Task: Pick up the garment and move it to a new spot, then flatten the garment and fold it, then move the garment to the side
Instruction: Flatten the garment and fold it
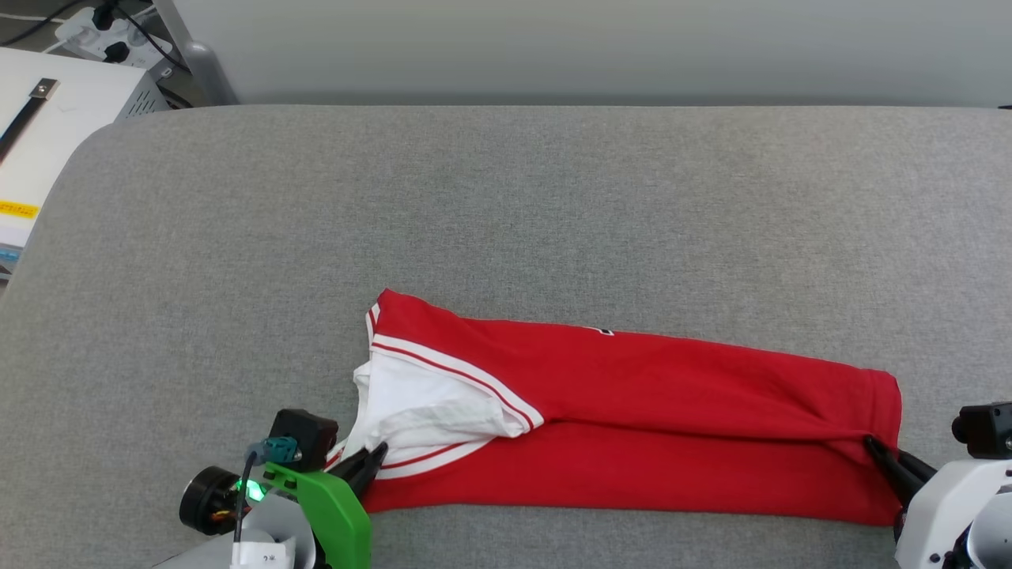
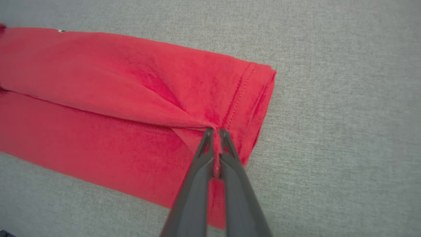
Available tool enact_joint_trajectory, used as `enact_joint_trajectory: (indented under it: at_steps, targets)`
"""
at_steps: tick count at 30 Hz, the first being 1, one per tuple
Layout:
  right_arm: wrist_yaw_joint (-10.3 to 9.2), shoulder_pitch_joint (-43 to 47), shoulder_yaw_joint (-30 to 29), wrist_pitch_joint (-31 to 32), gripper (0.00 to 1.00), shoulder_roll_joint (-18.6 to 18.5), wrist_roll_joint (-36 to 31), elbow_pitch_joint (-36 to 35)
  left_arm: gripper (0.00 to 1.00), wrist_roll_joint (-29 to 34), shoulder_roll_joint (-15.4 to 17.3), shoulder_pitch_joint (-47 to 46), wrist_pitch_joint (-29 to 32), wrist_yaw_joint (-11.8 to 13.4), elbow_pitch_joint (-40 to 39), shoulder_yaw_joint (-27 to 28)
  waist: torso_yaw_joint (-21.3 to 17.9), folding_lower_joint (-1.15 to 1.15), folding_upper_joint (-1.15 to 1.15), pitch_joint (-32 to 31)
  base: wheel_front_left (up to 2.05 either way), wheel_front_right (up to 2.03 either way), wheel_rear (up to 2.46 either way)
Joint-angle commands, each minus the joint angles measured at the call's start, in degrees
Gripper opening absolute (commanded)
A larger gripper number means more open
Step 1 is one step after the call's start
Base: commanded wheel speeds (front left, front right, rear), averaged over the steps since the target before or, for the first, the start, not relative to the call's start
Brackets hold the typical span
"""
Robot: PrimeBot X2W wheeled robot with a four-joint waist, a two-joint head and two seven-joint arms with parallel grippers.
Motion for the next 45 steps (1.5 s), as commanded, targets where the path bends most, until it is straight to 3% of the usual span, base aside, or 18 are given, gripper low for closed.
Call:
enact_joint_trajectory:
  at_steps: [1, 4, 5, 6, 7, 8, 14, 20, 25, 33, 45]
  targets:
    - [-0.04, 0.87, -0.6, 0.5, 0.0, 0.72, -0.49, -0.15, 0.0, -0.75, -0.72, 0.85, -0.72, -0.13, 0.82, 0.28, 0.08, 0.0, 0.0, 0.56, 0.0, 0.0, 0.0]
    - [-0.04, 1.08, -0.83, 1.28, 0.0, 1.87, -0.76, 0.57, 0.0, -0.67, -1.69, 0.79, -1.27, -0.47, 2.52, 0.41, 0.15, 0.0, 0.0, 1.05, 0.0, 0.0, 0.0]
    - [-0.04, 0.99, -0.86, 1.35, 0.18, 2.19, -0.9, 0.73, 0.0, -0.47, -2.09, 0.67, -1.72, -0.29, 3.25, 0.58, 0.19, 0.0, 0.0, 1.16, 0.0, 0.0, 0.0]
    - [-0.04, 0.91, -0.84, 1.45, 0.97, 2.42, -0.94, 0.78, 0.33, -0.34, -2.39, 0.62, -2.03, -0.24, 3.76, 0.67, 0.21, 0.0, 0.0, 1.19, 0.0, 0.0, 0.0]
    - [-0.04, 0.77, -0.89, 1.48, 1.0, 2.7, -0.87, 0.61, 0.93, 0.14, -2.65, 0.46, -2.55, -0.09, 4.33, 0.78, 0.22, 0.0, 0.0, 1.11, 0.0, 0.0, 0.0]
    - [-0.04, 0.67, -1.09, 1.36, 1.0, 2.87, -0.81, 0.36, 1.0, 0.34, -2.84, 0.43, -3.17, 0.14, 4.68, 1.23, 0.23, 0.0, 0.0, 0.95, 0.0, 0.0, 0.0]
    - [-0.04, 1.01, -3.4, 1.08, 1.0, 2.28, -0.69, -3.54, 1.0, 3.21, -2.97, 1.91, -5.71, 4.0, 3.83, 6.68, 0.26, 0.0, 0.0, -0.79, 0.0, 0.0, 0.0]
    - [-0.04, 1.0, -9.06, 3.76, 1.0, 1.63, 2.09, -8.18, 1.0, 13.66, -4.13, 7.39, -5.85, 9.38, -2.34, 20.08, 0.61, 0.0, 0.0, -1.49, 0.0, 0.0, 0.0]
    - [-0.04, 1.04, -12.06, 10.98, 1.0, 0.34, 8.18, -7.98, 1.0, 22.75, -6.72, 13.29, -5.86, 11.38, -5.61, 29.56, 1.19, 0.0, 0.0, -1.3, 0.0, 0.0, 0.0]
    - [-0.04, 0.54, -12.49, 21.87, 1.0, -1.78, 16.39, -3.75, 1.0, 33.77, -12.4, 20.18, -5.87, 10.24, -8.85, 42.39, 2.33, 0.0, 0.0, -0.09, 0.0, 0.0, 0.0]
    - [-0.04, -3.24, -5.95, 21.03, 1.0, -0.82, 17.04, 5.42, 1.0, 47.39, -22.74, 26.36, -5.87, 5.25, -11.98, 55.06, 4.7, 0.0, 0.0, 1.87, 0.0, 0.0, 0.0]
